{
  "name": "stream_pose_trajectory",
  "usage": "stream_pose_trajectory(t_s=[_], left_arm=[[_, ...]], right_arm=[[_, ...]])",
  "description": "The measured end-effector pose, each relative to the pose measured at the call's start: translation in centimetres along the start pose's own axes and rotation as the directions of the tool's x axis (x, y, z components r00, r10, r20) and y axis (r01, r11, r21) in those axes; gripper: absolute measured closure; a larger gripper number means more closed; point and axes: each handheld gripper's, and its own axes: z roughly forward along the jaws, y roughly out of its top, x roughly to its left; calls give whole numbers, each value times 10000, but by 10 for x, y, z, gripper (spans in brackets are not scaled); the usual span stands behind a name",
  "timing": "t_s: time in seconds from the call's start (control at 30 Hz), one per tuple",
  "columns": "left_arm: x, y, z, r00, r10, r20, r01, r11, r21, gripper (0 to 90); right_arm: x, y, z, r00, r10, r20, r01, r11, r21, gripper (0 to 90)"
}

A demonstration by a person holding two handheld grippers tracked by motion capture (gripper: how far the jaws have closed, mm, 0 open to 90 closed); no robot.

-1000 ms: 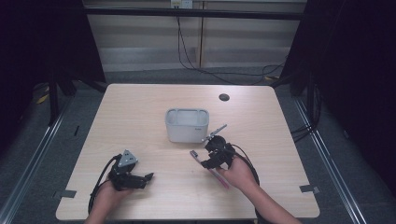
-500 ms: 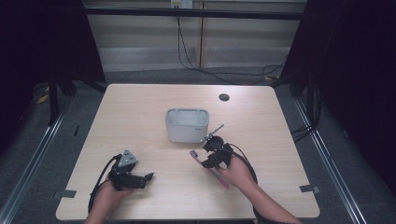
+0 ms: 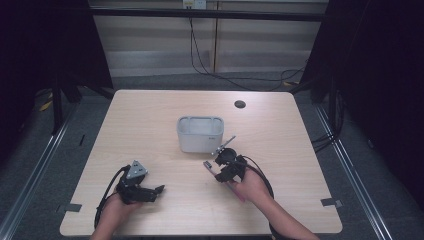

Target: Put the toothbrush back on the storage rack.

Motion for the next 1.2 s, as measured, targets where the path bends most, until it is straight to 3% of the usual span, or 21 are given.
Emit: stream_pose_trajectory(t_s=[0.33, 0.47, 0.57, 0.8, 1.2], left_arm=[[-1, 0, 0, 10000, -8, -23, 8, 10000, 4, 116], [-1, 0, 0, 10000, -41, -31, 41, 10000, -22, 115], [-1, 0, 0, 10000, -55, -24, 55, 10000, -47, 114], [-1, 0, 0, 10000, -27, -8, 27, 10000, -23, 110], [-1, 0, 0, 10000, -22, -7, 22, 10000, -18, 109]], right_arm=[[1, -2, 3, 9996, -156, 234, 151, 9997, 193, 646], [4, -2, 4, 9988, -348, 358, 339, 9991, 253, 685], [3, -1, 4, 9992, -250, 319, 240, 9991, 341, 788], [5, -1, 4, 9988, -318, 385, 306, 9990, 325, 798], [-2, 1, -12, 10000, -96, 13, 97, 9989, -469, 800]])
